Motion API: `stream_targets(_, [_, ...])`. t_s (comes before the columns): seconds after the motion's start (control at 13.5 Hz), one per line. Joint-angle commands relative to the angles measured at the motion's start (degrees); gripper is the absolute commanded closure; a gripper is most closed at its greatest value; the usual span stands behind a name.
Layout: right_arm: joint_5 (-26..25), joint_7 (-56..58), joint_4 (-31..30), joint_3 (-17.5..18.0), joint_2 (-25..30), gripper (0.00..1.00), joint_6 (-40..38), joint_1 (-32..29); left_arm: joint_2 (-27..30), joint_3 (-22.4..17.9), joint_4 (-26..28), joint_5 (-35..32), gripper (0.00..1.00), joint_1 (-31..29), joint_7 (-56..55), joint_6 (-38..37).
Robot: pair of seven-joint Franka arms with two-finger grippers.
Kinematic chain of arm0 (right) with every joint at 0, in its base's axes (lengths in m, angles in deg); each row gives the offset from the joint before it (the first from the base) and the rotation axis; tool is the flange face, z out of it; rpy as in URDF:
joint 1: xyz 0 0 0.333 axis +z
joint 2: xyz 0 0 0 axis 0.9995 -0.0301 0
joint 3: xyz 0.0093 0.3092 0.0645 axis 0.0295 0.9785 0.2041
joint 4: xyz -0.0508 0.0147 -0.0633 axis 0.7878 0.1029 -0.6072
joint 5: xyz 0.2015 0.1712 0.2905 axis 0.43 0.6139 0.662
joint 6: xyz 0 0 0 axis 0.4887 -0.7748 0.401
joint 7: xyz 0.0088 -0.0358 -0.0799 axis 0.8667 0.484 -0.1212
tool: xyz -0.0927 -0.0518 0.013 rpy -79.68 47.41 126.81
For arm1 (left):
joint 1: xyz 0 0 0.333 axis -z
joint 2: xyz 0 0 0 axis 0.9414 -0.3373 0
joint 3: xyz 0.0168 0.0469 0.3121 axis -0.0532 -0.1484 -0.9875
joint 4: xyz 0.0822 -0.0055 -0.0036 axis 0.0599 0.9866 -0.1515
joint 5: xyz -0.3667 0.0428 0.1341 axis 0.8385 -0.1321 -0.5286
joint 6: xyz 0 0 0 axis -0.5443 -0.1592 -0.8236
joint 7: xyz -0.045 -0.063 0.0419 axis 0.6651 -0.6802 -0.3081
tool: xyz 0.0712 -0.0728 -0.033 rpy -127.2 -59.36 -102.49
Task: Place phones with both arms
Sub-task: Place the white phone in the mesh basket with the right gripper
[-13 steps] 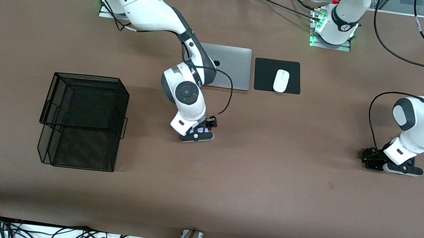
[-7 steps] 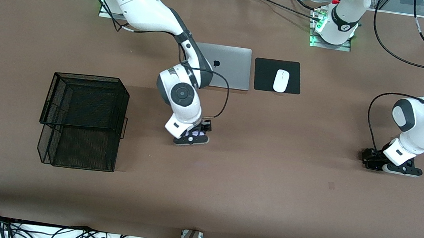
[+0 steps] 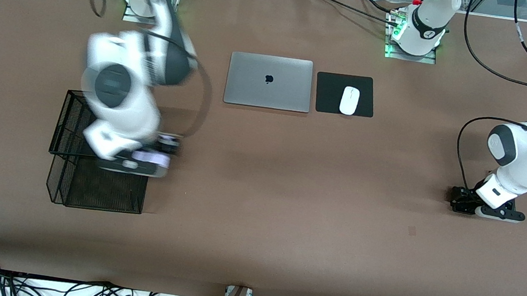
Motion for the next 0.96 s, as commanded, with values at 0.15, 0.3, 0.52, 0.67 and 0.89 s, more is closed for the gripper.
stream_targets(0.15, [0.89, 10.89, -20.94, -8.72, 11.18, 1.0, 4.69, 0.2, 0.13, -0.04, -9.05, -0.25, 1.0, 4.03, -5.3, -12.36])
stream_targets(0.3, [0.89, 14.25, -30.52, -10.22, 14.88, 1.0, 12.85, 0.2, 0.13, -0.04, -11.51, -0.25, 1.0, 5.79, -8.46, -14.82])
stream_targets(0.52, [0.89, 16.18, -41.0, -10.49, 17.18, 1.0, 25.59, 0.11, -0.22, -0.04, -14.06, -0.16, 1.0, 12.8, -19.24, -15.8])
stream_targets(0.67, [1.06, 17.85, -41.73, -10.58, 16.39, 1.0, 28.88, -1.29, -0.39, -0.12, -14.94, -0.16, 1.0, 18.17, -27.69, -15.72])
stream_targets(0.89, [5.68, 19.77, -41.99, -10.58, 15.69, 1.0, 29.85, -1.91, -0.57, -0.12, -15.74, -0.25, 1.0, 26.6, -42.09, -15.8])
